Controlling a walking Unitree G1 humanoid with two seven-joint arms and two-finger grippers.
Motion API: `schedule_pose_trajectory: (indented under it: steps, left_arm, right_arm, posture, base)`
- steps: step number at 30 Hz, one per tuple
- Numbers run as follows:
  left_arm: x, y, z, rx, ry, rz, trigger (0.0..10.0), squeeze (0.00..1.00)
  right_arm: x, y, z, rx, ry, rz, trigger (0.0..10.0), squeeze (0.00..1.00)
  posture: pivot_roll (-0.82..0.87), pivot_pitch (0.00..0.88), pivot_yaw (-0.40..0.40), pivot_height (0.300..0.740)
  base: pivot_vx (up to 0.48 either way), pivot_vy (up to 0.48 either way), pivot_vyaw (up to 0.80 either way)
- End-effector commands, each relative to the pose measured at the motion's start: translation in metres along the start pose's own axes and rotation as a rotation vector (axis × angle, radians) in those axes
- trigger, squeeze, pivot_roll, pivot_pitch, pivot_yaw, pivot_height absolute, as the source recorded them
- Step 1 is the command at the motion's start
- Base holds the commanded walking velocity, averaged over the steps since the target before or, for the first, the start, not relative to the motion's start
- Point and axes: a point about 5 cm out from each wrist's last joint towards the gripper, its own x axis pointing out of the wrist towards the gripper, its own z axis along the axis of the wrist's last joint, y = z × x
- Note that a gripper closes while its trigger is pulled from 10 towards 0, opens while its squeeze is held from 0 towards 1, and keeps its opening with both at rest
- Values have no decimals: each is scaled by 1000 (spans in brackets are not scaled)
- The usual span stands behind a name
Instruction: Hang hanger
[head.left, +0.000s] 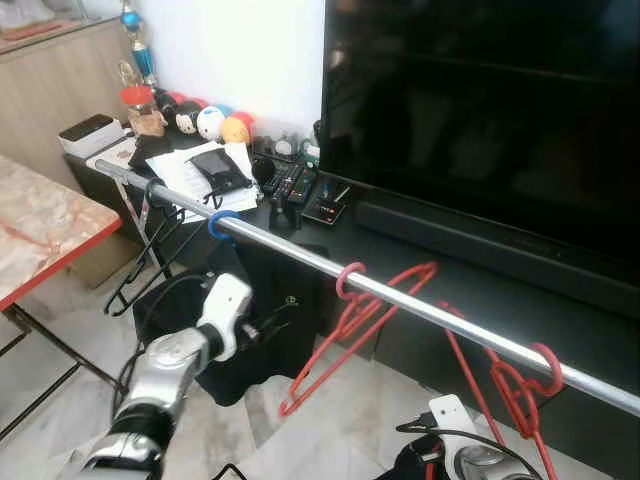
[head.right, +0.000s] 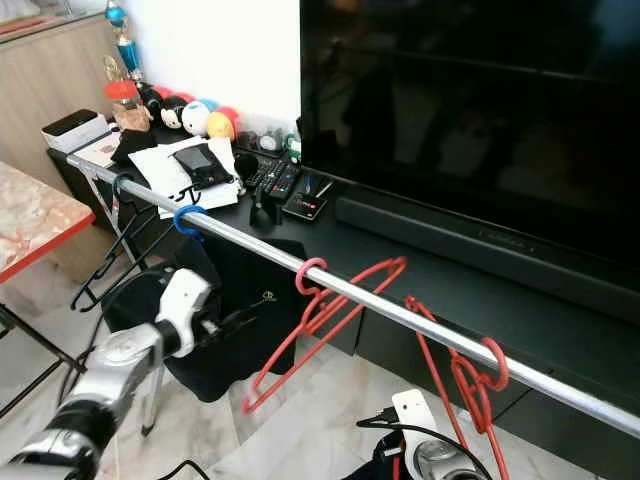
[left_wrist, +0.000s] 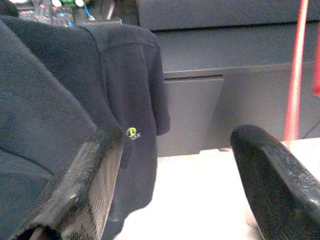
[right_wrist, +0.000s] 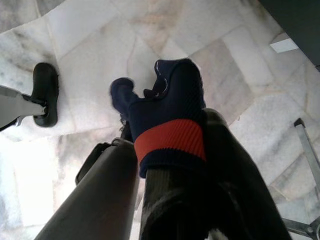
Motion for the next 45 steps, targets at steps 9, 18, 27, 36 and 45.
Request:
schedule_pose_trajectory:
  steps: [9,18,27,36,45]
  left_arm:
    - [-13,-29,35,-66,-67,-268,10000,0]
    - [-8,-35,47,-38,-25,-323,10000,0]
    - [26,-32,51,-22,-17,-292,10000,0]
    - [58,-31,61,-40,-28,-198,10000,0]
    - [73,-38,64,-2,-1,-218,10000,0]
  right_arm:
    - [0,-1,3,-12,-9,-1,10000,0]
    - [0,-1,4,-10,-11,0,10000,0]
    - [-1,-1,6,-9,-16,1,10000,0]
    - [-1,-1,7,-6,-22,1,10000,0]
    - [0,1,9,1,-29,4,10000,0]
  posture:
    - [-3,0,-20,740]
    - [-2,0,-17,740]
    - [-4,0,-20,740]
    - [-10,0,-18,740]
    - [-19,0,-2,740]
  base:
    - [0,0,0]
    - [0,0,0]
    - [0,0,0]
    - [0,0,0]
    - [0,0,0]
